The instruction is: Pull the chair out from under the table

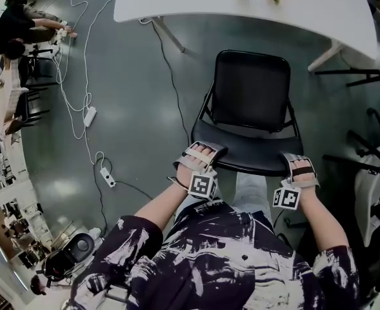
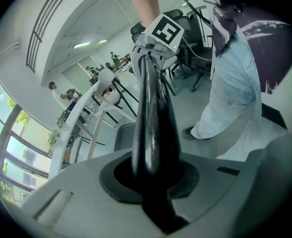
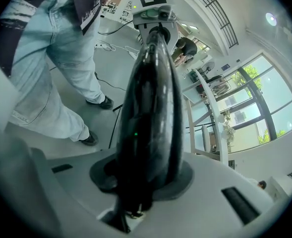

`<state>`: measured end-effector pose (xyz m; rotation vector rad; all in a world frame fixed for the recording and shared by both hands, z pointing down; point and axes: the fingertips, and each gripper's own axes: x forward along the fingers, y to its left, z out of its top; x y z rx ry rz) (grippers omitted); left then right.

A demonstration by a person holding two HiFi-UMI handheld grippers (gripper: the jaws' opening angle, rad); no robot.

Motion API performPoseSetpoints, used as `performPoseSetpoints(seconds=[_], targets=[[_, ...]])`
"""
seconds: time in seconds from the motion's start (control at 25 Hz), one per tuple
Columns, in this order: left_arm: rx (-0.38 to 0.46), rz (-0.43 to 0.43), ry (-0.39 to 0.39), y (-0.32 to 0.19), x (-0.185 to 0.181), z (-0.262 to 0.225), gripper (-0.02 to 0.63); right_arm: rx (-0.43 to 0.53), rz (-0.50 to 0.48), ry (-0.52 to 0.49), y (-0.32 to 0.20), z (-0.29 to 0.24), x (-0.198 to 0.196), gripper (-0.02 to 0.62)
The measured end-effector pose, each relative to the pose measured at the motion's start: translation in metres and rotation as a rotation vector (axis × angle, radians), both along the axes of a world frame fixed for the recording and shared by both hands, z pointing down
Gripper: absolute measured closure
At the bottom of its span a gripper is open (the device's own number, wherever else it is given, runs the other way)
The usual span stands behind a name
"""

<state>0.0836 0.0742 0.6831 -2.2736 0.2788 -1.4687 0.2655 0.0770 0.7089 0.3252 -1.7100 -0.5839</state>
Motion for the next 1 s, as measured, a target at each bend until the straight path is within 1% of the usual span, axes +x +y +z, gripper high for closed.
performPoseSetpoints(seconds=[0.32,0.48,0.76,0.92,0.96,1.0], targets=[[-0.023,0.019,-0.003,0.013,0.003,-0.001,0.563,-0.003,0.009,0.005,0.014,-0.001,0.003,0.511],[-0.036,0.032,-0.018,0.019,0.002,0.001,0.551,-0.013,0.013,0.012,0.024,0.002,0.003,0.509],[-0.066,0.020,-0.026,0.043,0.002,0.009,0.534,-0.015,-0.020,0.015,0.043,0.004,0.003,0.506],[-0.106,0.030,-0.025,0.046,0.000,0.014,0.517,-0.011,-0.021,0.017,0.043,0.007,0.002,0.485],[-0.120,0.033,-0.025,0.045,0.000,0.013,0.499,-0.014,-0.025,0.019,0.043,0.008,0.003,0.474],[-0.138,0.037,-0.023,0.046,0.001,0.013,0.489,-0.024,-0.032,0.018,0.045,0.008,0.004,0.447]])
